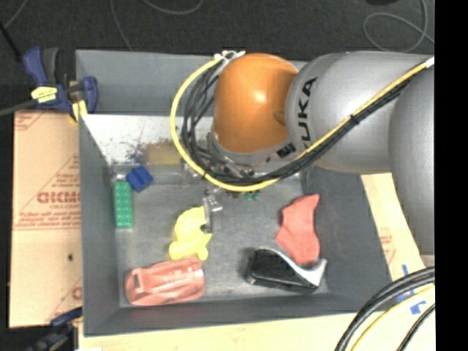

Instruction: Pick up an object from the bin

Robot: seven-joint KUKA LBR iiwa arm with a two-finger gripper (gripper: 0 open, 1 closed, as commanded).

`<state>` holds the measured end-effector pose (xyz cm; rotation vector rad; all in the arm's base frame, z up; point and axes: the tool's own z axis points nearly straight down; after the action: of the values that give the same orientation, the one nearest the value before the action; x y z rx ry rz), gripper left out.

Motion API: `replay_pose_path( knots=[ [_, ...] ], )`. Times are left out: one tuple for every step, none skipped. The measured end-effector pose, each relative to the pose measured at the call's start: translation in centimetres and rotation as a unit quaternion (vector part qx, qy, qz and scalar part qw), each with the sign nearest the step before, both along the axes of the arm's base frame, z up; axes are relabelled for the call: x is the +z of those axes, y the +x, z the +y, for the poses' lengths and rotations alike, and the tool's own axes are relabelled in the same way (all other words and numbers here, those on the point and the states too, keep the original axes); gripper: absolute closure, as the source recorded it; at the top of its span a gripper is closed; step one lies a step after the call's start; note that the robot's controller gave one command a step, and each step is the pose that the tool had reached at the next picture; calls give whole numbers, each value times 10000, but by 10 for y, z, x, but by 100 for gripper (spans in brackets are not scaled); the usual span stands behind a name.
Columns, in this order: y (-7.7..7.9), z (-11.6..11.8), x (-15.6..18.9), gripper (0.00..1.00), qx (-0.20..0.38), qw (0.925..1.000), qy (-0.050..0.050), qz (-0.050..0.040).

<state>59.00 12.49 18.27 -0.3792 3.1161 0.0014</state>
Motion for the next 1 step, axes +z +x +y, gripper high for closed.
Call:
replay_pose_path(
  knots=[
    [-5,-8,-41,0,268,9996,9,-73]
  ],
)
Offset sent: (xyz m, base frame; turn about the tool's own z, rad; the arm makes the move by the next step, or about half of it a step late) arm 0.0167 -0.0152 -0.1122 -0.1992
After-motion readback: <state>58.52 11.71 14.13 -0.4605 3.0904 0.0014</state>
